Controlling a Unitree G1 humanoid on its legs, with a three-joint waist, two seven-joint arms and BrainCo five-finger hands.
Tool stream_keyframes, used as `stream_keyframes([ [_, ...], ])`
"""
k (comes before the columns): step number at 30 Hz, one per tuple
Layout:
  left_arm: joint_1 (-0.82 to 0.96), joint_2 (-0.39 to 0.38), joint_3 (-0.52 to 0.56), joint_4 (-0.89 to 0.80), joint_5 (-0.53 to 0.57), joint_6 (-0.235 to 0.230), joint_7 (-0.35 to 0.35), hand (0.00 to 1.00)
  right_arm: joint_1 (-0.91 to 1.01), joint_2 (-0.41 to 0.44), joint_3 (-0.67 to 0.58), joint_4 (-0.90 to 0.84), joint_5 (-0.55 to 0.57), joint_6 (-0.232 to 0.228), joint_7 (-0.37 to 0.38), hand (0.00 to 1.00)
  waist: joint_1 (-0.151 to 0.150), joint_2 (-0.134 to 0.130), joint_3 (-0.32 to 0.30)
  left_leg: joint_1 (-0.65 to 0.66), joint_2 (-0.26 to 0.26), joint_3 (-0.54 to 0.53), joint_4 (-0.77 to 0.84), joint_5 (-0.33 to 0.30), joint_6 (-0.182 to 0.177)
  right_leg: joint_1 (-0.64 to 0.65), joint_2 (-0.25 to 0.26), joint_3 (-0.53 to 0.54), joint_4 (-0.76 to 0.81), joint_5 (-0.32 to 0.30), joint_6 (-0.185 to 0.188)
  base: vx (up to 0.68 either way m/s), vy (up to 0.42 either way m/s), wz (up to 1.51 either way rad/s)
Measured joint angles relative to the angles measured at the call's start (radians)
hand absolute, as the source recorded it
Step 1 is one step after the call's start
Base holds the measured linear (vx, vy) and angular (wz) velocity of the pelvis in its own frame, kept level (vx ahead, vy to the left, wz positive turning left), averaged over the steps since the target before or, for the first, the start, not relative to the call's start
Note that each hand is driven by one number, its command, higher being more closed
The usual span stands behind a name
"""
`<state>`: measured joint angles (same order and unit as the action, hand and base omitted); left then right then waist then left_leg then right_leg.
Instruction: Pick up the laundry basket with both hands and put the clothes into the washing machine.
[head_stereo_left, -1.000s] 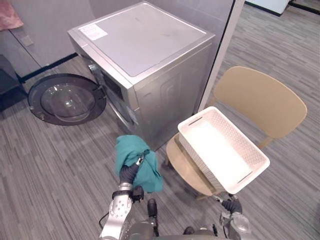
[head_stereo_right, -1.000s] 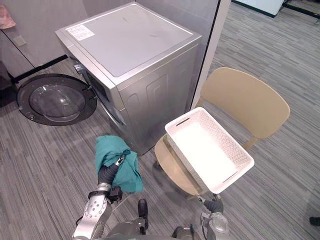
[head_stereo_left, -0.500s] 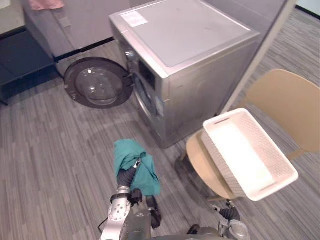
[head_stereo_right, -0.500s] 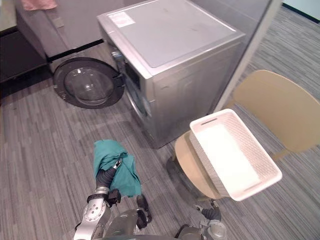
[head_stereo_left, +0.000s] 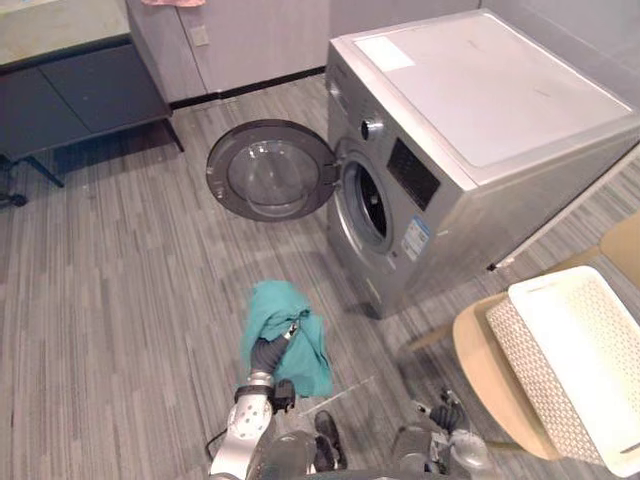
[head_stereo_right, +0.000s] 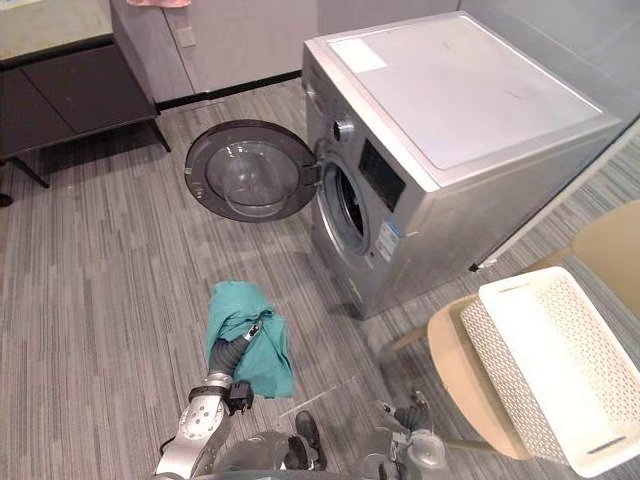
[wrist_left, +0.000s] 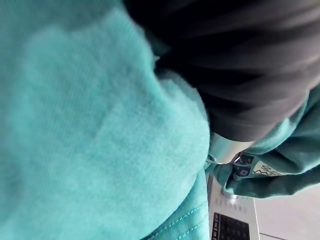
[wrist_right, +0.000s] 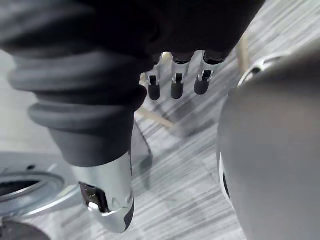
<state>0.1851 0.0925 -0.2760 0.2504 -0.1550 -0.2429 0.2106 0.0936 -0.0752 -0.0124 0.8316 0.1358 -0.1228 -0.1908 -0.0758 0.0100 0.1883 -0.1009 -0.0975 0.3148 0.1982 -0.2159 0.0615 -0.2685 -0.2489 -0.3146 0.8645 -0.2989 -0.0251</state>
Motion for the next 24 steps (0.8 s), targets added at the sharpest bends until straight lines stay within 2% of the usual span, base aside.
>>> stream_keyframes([
  [1, -0.008, -0.006, -0.006, 0.019, 0.000, 0.000, -0.006, 1.00, -0.001, -0.011, 0.007, -0.010, 0.003, -0.007, 0.001, 0.00, -0.005, 0.015, 0.008, 0.039, -0.011, -0.011, -0.038, -0.002, 0.000, -0.042, 0.054, -0.027, -0.058, -0.015, 0.013, 0.26, 0.117, 0.44],
  [2, -0.010, -0.010, -0.005, 0.028, 0.000, 0.000, -0.011, 1.00, -0.004, -0.020, 0.012, -0.022, 0.007, -0.009, 0.000, 0.00, -0.008, 0.023, 0.013, 0.057, -0.011, -0.012, -0.052, 0.000, -0.001, -0.060, 0.081, -0.043, -0.108, -0.013, 0.015, 0.36, 0.146, 0.61],
  [3, -0.011, -0.008, -0.005, 0.037, 0.000, 0.000, -0.015, 1.00, -0.010, -0.029, 0.025, -0.033, 0.011, -0.014, 0.001, 0.00, -0.022, 0.031, 0.024, 0.087, -0.014, -0.018, -0.055, 0.015, 0.008, -0.077, 0.123, -0.069, -0.221, 0.003, 0.030, 0.29, 0.098, 0.54],
  [4, -0.011, -0.007, -0.007, 0.043, 0.000, 0.000, -0.016, 1.00, -0.011, -0.027, 0.029, -0.033, 0.010, -0.015, 0.001, 0.00, -0.021, 0.029, 0.025, 0.101, -0.021, -0.022, -0.054, 0.018, 0.013, -0.083, 0.146, -0.070, -0.278, 0.021, 0.037, 0.40, 0.122, 0.71],
  [5, -0.015, -0.006, -0.013, 0.058, 0.000, 0.000, -0.017, 1.00, -0.008, -0.023, 0.030, -0.033, 0.011, -0.018, 0.001, 0.00, -0.022, 0.021, 0.023, 0.122, -0.040, -0.046, -0.047, 0.017, 0.012, -0.090, 0.178, -0.065, -0.397, 0.085, 0.014, 0.45, 0.103, 0.70],
  [6, -0.014, 0.003, -0.016, 0.059, 0.001, 0.001, -0.019, 1.00, 0.001, -0.022, 0.033, -0.033, 0.010, -0.020, 0.001, 0.00, -0.021, 0.003, 0.021, 0.138, -0.062, -0.076, -0.036, 0.004, -0.006, -0.086, 0.211, -0.071, -0.479, 0.174, -0.034, 0.45, 0.093, 0.75],
  [7, -0.014, 0.009, -0.016, 0.058, 0.001, 0.001, -0.022, 1.00, 0.007, -0.018, 0.036, -0.033, 0.011, -0.021, 0.003, 0.00, -0.020, -0.007, 0.018, 0.144, -0.073, -0.089, -0.024, -0.009, -0.015, -0.080, 0.228, -0.078, -0.507, 0.225, -0.069, 0.47, 0.064, 0.79],
  [8, -0.013, 0.007, -0.012, 0.066, 0.002, 0.002, -0.031, 1.00, 0.008, -0.019, 0.037, -0.034, 0.011, -0.021, 0.009, 0.00, -0.022, -0.003, 0.018, 0.148, -0.080, -0.117, 0.007, -0.026, -0.026, -0.068, 0.246, -0.076, -0.526, 0.251, -0.167, 0.48, 0.091, 0.54],
  [9, -0.006, 0.002, -0.004, 0.054, 0.003, 0.005, -0.034, 1.00, -0.003, -0.023, 0.033, -0.038, 0.010, -0.021, 0.018, 0.00, -0.018, 0.019, 0.007, 0.132, -0.065, -0.137, 0.057, -0.030, -0.030, -0.043, 0.255, -0.079, -0.572, 0.241, -0.156, 0.60, 0.155, 0.32],
  [10, 0.001, 0.002, 0.009, 0.057, 0.009, 0.006, -0.035, 1.00, -0.010, -0.018, 0.043, -0.046, 0.010, -0.025, 0.022, 0.00, -0.009, 0.025, 0.006, 0.080, -0.036, -0.140, 0.191, -0.053, -0.063, 0.010, 0.270, -0.057, -0.633, 0.237, -0.157, 0.59, 0.187, -0.03],
  [12, 0.011, 0.004, 0.022, 0.056, 0.009, 0.009, -0.036, 1.00, -0.001, -0.008, 0.045, -0.055, 0.012, -0.024, 0.021, 0.00, 0.006, 0.015, 0.009, 0.044, 0.014, -0.113, 0.365, -0.072, -0.045, 0.058, 0.268, -0.033, -0.644, 0.216, -0.140, 0.44, 0.096, -0.17],
  [13, 0.022, -0.004, 0.030, 0.052, 0.009, 0.009, -0.037, 1.00, 0.015, -0.008, 0.047, -0.071, 0.014, -0.026, 0.022, 0.00, 0.017, 0.013, 0.010, 0.014, 0.083, -0.113, 0.527, -0.075, -0.041, 0.122, 0.265, -0.013, -0.659, 0.198, -0.117, 0.38, 0.041, -0.34],
  [15, 0.044, -0.014, 0.034, 0.041, 0.009, 0.008, -0.038, 1.00, 0.026, -0.004, 0.062, -0.089, 0.021, -0.029, 0.021, 0.00, 0.032, 0.011, 0.011, -0.064, 0.208, -0.133, 0.703, -0.086, -0.061, 0.179, 0.247, 0.023, -0.651, 0.168, -0.074, 0.40, 0.113, -0.53],
  [16, 0.044, -0.016, 0.030, 0.040, 0.009, 0.009, -0.039, 1.00, 0.026, -0.007, 0.062, -0.097, 0.022, -0.030, 0.021, 0.00, 0.036, 0.016, 0.009, -0.110, 0.269, -0.158, 0.688, -0.077, -0.072, 0.180, 0.241, 0.043, -0.625, 0.154, -0.048, 0.45, 0.247, -0.70],
  [17, 0.042, -0.034, 0.030, 0.033, 0.009, 0.008, -0.052, 1.00, 0.026, -0.022, 0.060, -0.111, 0.023, -0.030, 0.022, 0.00, 0.038, 0.047, 0.008, -0.118, 0.332, -0.200, 0.526, 0.002, -0.140, 0.171, 0.252, 0.069, -0.575, 0.123, -0.011, 0.47, 0.325, -0.85],
  [18, 0.041, -0.039, 0.034, 0.041, 0.007, 0.020, -0.055, 1.00, 0.029, -0.009, 0.061, -0.110, 0.023, -0.027, 0.022, 0.00, 0.037, 0.045, -0.002, -0.083, 0.290, -0.191, 0.521, -0.001, -0.162, 0.172, 0.240, 0.124, -0.579, 0.122, 0.001, 0.47, 0.332, -0.70],
  [19, 0.044, -0.032, 0.036, 0.042, 0.008, 0.021, -0.055, 1.00, 0.039, -0.002, 0.062, -0.112, 0.023, -0.028, 0.022, 0.00, 0.034, 0.035, -0.009, -0.086, 0.271, -0.192, 0.534, 0.018, -0.167, 0.183, 0.228, 0.148, -0.607, 0.126, 0.007, 0.38, 0.294, -0.59],
  [20, 0.032, -0.029, 0.047, 0.039, 0.008, 0.022, -0.056, 1.00, 0.049, 0.001, 0.059, -0.110, 0.023, -0.026, 0.022, 0.00, 0.038, 0.011, 0.002, -0.110, 0.221, -0.204, 0.617, 0.088, -0.089, 0.234, 0.185, 0.188, -0.666, 0.138, 0.020, 0.33, 0.313, -0.30],
  [21, 0.025, -0.031, 0.052, 0.033, 0.008, 0.019, -0.056, 1.00, 0.042, 0.012, 0.056, -0.101, 0.025, -0.023, 0.021, 0.00, 0.038, -0.030, 0.029, -0.175, 0.139, -0.261, 0.674, 0.003, -0.019, 0.268, 0.119, 0.207, -0.692, 0.144, 0.038, 0.30, 0.328, -0.27],
  [22, 0.011, -0.034, 0.052, 0.038, 0.008, 0.019, -0.056, 1.00, 0.029, 0.015, 0.038, -0.096, 0.029, -0.022, 0.019, 0.00, 0.035, -0.038, 0.030, -0.199, 0.081, -0.300, 0.603, -0.074, -0.009, 0.270, 0.085, 0.214, -0.691, 0.144, 0.038, 0.25, 0.345, -0.26],
  [23, -0.005, -0.037, 0.037, 0.031, 0.010, 0.018, -0.056, 1.00, 0.005, 0.015, 0.006, -0.080, 0.031, -0.027, 0.019, 0.00, 0.037, -0.038, 0.027, -0.179, 0.034, -0.392, 0.251, -0.015, -0.068, 0.260, 0.058, 0.243, -0.688, 0.152, 0.062, 0.26, 0.332, -0.61],
  [24, 0.016, -0.047, 0.019, 0.021, 0.009, 0.009, -0.056, 1.00, -0.020, 0.002, -0.002, -0.068, 0.030, -0.031, 0.022, 0.00, 0.045, 0.008, 0.032, -0.141, 0.106, -0.422, -0.003, 0.238, -0.099, 0.273, 0.100, 0.268, -0.690, 0.125, 0.109, 0.25, 0.341, -0.72],
])
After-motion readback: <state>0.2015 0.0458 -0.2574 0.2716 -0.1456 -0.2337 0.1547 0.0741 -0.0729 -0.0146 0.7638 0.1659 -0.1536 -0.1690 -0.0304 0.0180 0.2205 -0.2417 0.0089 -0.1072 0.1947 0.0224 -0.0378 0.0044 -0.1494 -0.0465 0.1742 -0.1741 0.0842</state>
